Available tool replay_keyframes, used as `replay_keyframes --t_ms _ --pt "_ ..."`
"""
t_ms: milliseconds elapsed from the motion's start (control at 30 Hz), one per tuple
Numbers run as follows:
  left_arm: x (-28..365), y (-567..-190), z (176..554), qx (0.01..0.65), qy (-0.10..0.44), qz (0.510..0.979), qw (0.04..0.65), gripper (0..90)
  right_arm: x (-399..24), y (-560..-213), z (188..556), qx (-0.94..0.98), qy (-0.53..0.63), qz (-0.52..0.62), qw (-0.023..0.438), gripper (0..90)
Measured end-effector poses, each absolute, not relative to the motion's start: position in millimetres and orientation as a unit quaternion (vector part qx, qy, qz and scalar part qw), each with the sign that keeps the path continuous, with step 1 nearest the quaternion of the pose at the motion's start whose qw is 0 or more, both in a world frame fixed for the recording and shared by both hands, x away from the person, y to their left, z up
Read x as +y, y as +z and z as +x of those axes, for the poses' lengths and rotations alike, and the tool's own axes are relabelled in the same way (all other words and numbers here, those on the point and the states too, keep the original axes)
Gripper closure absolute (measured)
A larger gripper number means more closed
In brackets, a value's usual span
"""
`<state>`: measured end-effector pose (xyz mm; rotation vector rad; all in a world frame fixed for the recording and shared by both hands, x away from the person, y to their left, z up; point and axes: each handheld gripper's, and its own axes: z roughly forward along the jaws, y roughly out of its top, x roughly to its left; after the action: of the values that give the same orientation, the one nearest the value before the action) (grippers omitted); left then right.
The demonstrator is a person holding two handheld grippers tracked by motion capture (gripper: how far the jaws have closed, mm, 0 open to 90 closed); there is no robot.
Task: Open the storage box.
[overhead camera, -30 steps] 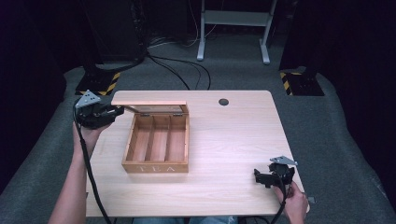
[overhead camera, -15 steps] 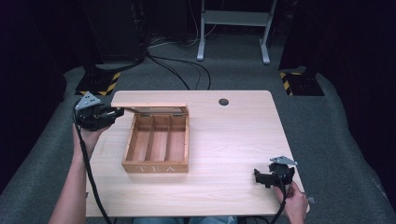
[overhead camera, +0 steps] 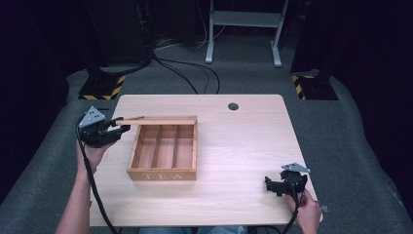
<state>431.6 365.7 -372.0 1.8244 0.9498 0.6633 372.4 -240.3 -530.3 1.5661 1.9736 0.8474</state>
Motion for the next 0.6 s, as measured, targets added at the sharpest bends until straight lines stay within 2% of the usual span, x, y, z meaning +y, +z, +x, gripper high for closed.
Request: replay_keyframes --t_ms 600 --pt "365.0 -411.4 411.3 0.399 0.255 0.740 0.477 49.4 -240.3 -530.3 372.4 0.721 0.310 0.572 0.239 0.0"
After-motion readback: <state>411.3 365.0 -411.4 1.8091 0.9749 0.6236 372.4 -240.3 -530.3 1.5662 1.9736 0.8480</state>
